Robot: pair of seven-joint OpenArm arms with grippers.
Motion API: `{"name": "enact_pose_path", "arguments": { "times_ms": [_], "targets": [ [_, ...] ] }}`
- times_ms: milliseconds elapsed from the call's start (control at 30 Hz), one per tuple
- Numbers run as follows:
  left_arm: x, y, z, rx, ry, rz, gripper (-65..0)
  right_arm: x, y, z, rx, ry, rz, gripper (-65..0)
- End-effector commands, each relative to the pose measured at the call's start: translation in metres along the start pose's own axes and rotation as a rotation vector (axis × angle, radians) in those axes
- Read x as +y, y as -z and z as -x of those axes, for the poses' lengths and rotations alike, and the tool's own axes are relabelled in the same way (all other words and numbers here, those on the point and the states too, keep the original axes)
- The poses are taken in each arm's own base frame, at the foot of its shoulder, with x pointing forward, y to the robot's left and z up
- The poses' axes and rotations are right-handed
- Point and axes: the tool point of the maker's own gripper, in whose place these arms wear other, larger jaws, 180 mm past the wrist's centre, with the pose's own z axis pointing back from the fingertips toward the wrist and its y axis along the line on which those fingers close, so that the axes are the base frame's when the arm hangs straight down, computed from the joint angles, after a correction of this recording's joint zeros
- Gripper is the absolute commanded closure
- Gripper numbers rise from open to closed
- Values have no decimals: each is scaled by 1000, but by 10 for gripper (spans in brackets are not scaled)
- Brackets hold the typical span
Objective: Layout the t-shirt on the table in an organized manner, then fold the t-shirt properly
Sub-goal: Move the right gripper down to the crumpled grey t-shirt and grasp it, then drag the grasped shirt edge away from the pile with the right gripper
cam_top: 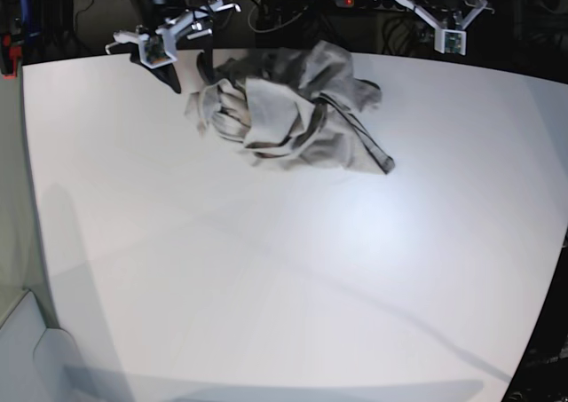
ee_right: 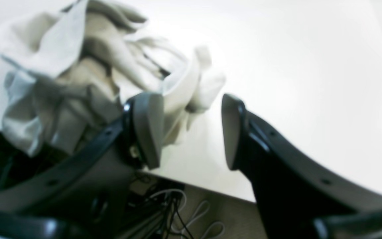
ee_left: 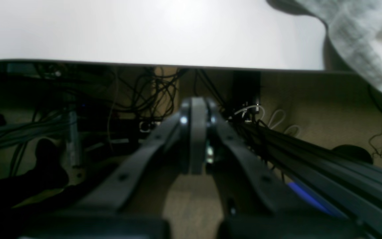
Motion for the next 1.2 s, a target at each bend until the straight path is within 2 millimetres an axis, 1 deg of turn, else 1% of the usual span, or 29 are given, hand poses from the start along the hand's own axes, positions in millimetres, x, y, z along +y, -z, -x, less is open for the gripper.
{"name": "enact_pose_path", "arguments": {
  "times_ms": [0,100,167,200,267,433,533,733,833,867,900,933,967,1000,1033,1167],
  "targets": [
    [1,-4,-3,-15,5,-3,-1,4,-6,-6,-25,-1,-10,-292],
    [1,-4,-3,-16,4,-3,-1,22,-9,-2,-13,-1,-75,-292],
    [1,-4,-3,-16,4,-3,-1,30,-9,-2,-14,2,-101,-292],
    [1,-4,-3,-16,3,-3,-1,31,-8,-4,-20,4,-104,-292],
    [1,-4,-3,-15,3,-3,-1,30,-2,-8,-33,0,-102,-292],
    [1,-5,0,-8,2,-3,-1,27,3,-14,-51,-15,-97,-292],
    [0,-5,0,-8,-1,-3,-1,26,5,-12,-37,-18,-96,-292],
    [0,-5,0,-7,-1,-3,-1,22,16,-5,20,-35,-89,-292],
    [0,-5,0,-7,-1,-3,-1,21,19,-9,11,-39,-88,-290],
    [0,-5,0,-7,-1,-3,-1,20,19,-9,10,-40,-87,-280],
    [0,-5,0,-7,-3,-3,-1,20,19,-9,10,-40,-87,-253],
    [0,-5,0,-7,-3,-3,-1,20,20,-10,7,-41,-87,-204],
    [0,-5,0,-7,-3,-3,-1,20,21,-12,0,-43,-86,-140],
    [0,-5,0,-7,-3,-3,-1,18,23,-14,-5,-45,-84,-56],
    [0,-5,0,-8,-3,-3,-1,16,24,-15,-8,-48,-77,0],
    [0,-5,0,-8,-3,-3,-1,-3,25,-16,-11,-57,-23,0]
  ]
}}
